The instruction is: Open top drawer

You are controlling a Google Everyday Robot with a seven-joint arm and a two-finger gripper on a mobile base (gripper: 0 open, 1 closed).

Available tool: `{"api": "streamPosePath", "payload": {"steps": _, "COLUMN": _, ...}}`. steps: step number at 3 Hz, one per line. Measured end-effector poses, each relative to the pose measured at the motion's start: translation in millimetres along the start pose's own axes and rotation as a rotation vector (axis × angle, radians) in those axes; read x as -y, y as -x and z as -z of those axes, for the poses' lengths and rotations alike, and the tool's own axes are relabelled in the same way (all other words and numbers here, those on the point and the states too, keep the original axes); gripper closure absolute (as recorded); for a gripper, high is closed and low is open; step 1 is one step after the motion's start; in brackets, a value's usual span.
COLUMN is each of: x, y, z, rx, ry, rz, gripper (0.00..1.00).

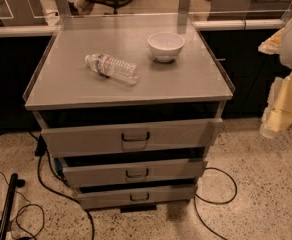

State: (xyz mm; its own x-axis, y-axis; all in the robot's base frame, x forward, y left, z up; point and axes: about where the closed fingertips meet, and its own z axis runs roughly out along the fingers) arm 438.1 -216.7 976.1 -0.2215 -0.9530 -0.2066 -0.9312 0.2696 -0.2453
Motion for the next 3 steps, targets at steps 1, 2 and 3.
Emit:
{"api": "streamPosePath", "payload": {"steps": 1, "x": -0.3, "y": 3.1, "z": -1.4, "rx": 0.008, "ry": -0.012, "rz": 0.003, "gripper": 0.0}}
{"api": "streamPosePath", "payload": {"steps": 2, "x": -6.4, "y": 8.6, "z": -12.0, "rx": 0.041, "ry": -0.02, "rz": 0.015, "gripper": 0.0}}
{"api": "streamPosePath", "payload": {"steps": 3, "x": -13.9, "y": 13.7, "z": -34.8, "rx": 0.113, "ry": -0.021, "rz": 0.025, "gripper": 0.0}}
